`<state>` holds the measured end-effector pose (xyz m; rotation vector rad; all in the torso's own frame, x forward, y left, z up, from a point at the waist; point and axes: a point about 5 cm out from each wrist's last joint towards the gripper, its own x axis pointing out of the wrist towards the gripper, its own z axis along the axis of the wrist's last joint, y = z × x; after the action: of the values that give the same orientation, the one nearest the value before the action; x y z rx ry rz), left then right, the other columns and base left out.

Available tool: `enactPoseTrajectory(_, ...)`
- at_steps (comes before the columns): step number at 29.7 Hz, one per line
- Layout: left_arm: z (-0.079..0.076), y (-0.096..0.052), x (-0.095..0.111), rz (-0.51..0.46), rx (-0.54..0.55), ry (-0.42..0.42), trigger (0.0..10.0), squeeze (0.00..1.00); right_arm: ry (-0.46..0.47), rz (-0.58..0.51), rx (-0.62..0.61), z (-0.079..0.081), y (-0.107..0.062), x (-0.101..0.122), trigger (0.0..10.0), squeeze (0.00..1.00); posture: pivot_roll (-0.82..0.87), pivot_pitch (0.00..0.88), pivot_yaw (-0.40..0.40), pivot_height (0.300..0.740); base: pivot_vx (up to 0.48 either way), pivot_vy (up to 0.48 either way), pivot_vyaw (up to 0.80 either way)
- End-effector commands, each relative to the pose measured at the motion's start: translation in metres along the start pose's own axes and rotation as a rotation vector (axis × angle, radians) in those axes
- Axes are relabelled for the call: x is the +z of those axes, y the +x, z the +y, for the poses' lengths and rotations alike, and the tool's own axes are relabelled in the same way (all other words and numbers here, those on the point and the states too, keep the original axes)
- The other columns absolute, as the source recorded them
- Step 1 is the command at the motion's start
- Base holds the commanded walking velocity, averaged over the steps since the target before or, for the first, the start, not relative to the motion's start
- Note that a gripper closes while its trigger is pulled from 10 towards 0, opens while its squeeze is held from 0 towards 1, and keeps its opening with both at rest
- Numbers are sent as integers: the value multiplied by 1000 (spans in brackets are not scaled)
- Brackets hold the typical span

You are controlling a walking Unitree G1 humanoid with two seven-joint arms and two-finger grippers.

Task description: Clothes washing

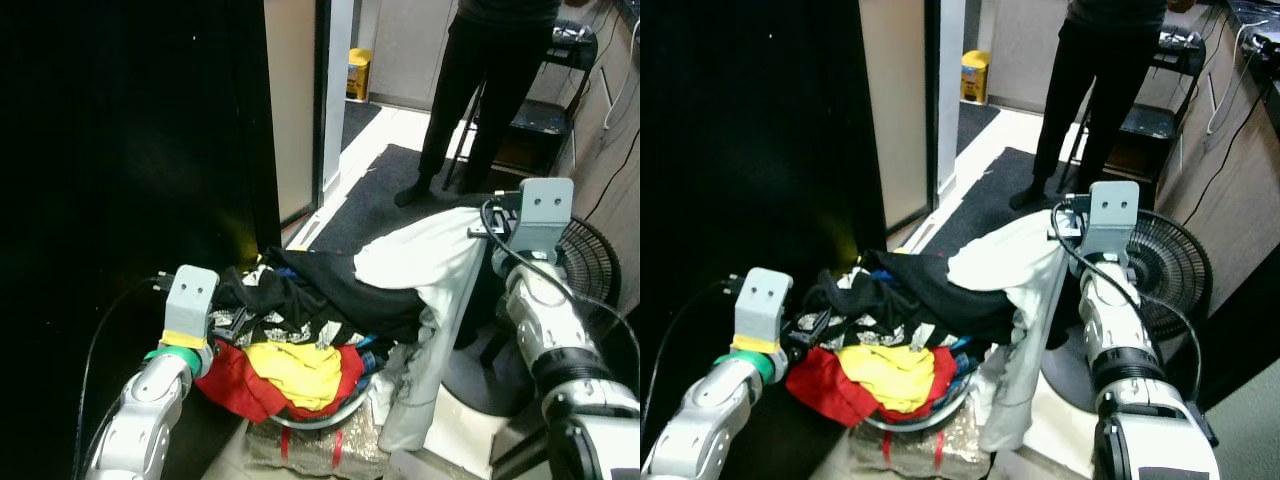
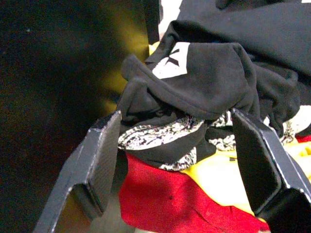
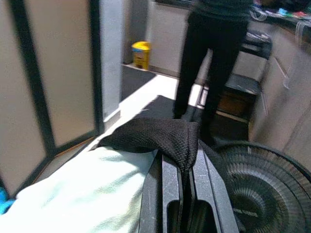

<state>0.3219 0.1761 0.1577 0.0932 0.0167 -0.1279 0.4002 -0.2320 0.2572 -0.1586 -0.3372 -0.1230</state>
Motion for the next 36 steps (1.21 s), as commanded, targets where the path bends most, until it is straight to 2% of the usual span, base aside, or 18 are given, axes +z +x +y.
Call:
enactPoseTrajectory(1, 3, -4, -6, 25, 15, 0, 10000, 0, -10, -43, 33, 7, 4, 9, 10000, 0, 23, 135, 53, 740, 0, 0, 0)
enactPoseTrajectory(2, 4, -5, -6, 25, 23, -3, 10000, 0, 16, -49, 85, 25, 4, 9, 10000, 0, 30, 138, 43, 740, 0, 0, 0)
enactPoseTrajectory(5, 4, -6, -7, 25, 31, -7, 10000, 0, 54, -49, 125, 41, 3, 9, 10000, 0, 33, 139, 36, 740, 0, 0, 0)
enactPoseTrajectory(7, 4, -8, -7, 24, 43, -11, 10000, 0, 136, -52, 222, 83, 3, 13, 10000, 0, 43, 143, 18, 740, 0, 0, 0)
enactPoseTrajectory(8, 4, -8, -7, 24, 43, -11, 10000, 0, 136, -52, 222, 83, 3, 13, 10000, 0, 43, 143, 18, 740, 0, 0, 0)
enactPoseTrajectory(10, 6, -10, -8, 24, 58, -16, 10000, 0, 227, -105, 340, 129, 5, 39, 10000, 0, 47, 146, 6, 740, 0, 0, 0)
enactPoseTrajectory(11, 6, -10, -8, 24, 58, -16, 10000, 0, 227, -105, 340, 129, 5, 39, 10000, 0, 47, 146, 6, 740, 0, 0, 0)
enactPoseTrajectory(14, 6, -12, -10, 28, 69, -21, 10000, 0, 301, -173, 443, 161, 5, 69, 10000, 0, 48, 149, 0, 740, 0, 0, 0)
enactPoseTrajectory(16, 6, -12, -10, 28, 69, -21, 10000, 0, 301, -173, 443, 161, 5, 69, 10000, 0, 48, 149, 0, 740, 0, 0, 0)
enactPoseTrajectory(18, 4, -14, -12, 35, 72, -26, 10000, 0, 405, -289, 558, 191, 2, 115, 10000, 0, 50, 154, -7, 740, 0, 0, 0)
enactPoseTrajectory(19, 4, -14, -12, 35, 72, -26, 10000, 0, 405, -289, 558, 191, 2, 115, 10000, 0, 50, 154, -7, 740, 0, 0, 0)
enactPoseTrajectory(21, 0, -15, -15, 41, 72, -32, 10000, 0, 533, -428, 658, 216, -7, 169, 10000, 0, 55, 156, -14, 740, 0, 0, 0)
enactPoseTrajectory(26, -2, -16, -16, 46, 75, -39, 10000, 0, 597, -515, 749, 234, -22, 195, 10000, 0, 49, 159, -16, 740, 0, 0, 0)
enactPoseTrajectory(28, -2, -16, -17, 49, 75, -41, 10000, 0, 609, -508, 780, 242, -28, 190, 10000, 0, 45, 162, -16, 740, 0, 0, 0)
enactPoseTrajectory(30, -4, -16, -18, 51, 74, -43, 10000, 0, 534, -467, 815, 256, -36, 174, 10000, 0, 46, 163, -17, 740, 0, 0, 0)
enactPoseTrajectory(31, -5, -16, -17, 51, 72, -45, 10000, 0, 427, -369, 868, 275, -50, 139, 10000, 0, 50, 170, -20, 740, 0, 0, 0)
enactPoseTrajectory(35, -6, -17, -17, 49, 72, -46, 10000, 0, 376, -292, 913, 285, -63, 109, 10000, 0, 49, 176, -22, 740, 0, 0, 0)
enactPoseTrajectory(36, -5, -18, -17, 51, 74, -46, 10000, 0, 325, -246, 939, 289, -73, 87, 10000, 0, 49, 181, -24, 740, 0, 0, 0)
